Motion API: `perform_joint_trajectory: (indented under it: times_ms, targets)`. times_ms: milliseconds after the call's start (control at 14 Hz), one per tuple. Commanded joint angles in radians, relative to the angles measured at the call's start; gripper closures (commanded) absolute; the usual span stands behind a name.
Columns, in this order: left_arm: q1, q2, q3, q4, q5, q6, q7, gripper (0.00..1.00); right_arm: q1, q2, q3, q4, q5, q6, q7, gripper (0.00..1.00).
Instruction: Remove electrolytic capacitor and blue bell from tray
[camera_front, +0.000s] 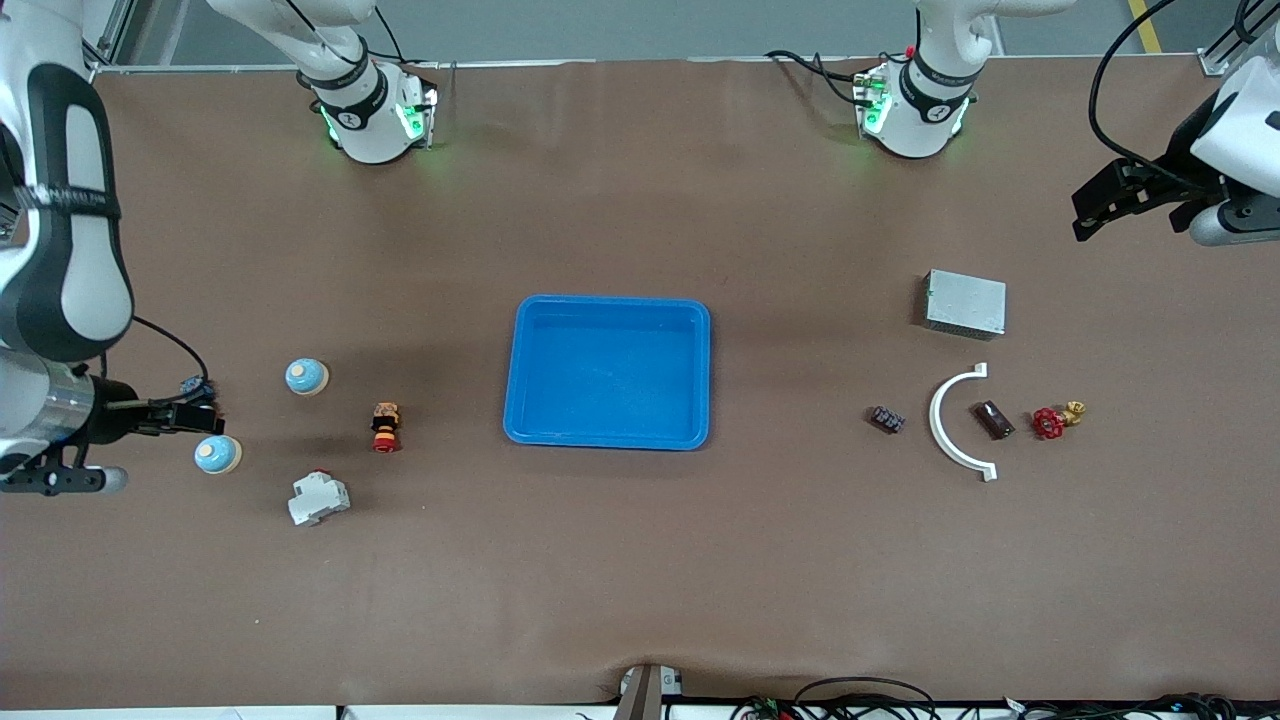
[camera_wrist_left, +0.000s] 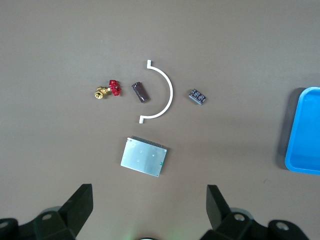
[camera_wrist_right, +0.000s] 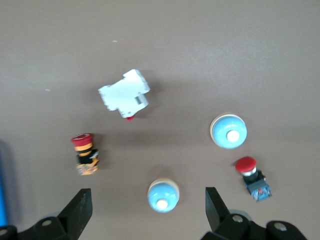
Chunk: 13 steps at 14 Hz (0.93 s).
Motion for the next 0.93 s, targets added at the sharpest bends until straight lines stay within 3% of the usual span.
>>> perform_joint_trajectory:
  times_ms: [0, 428, 855]
  targets:
    - [0.005, -0.02, 0.0, -0.01, -0.021, -0.009, 0.016, 0.0, 0.031, -0.126, -0.003, -0.04, -0.029, -0.05, 0.047, 0.0]
    - [0.004, -0.017, 0.0, -0.01, -0.021, -0.009, 0.016, 0.0, 0.027, -0.215, -0.01, -0.015, -0.098, -0.061, -0.083, 0.0]
    - [0.004, -0.019, 0.0, -0.01, -0.021, -0.009, 0.016, 0.0, 0.034, -0.292, -0.003, -0.026, -0.098, -0.159, 0.029, 0.0]
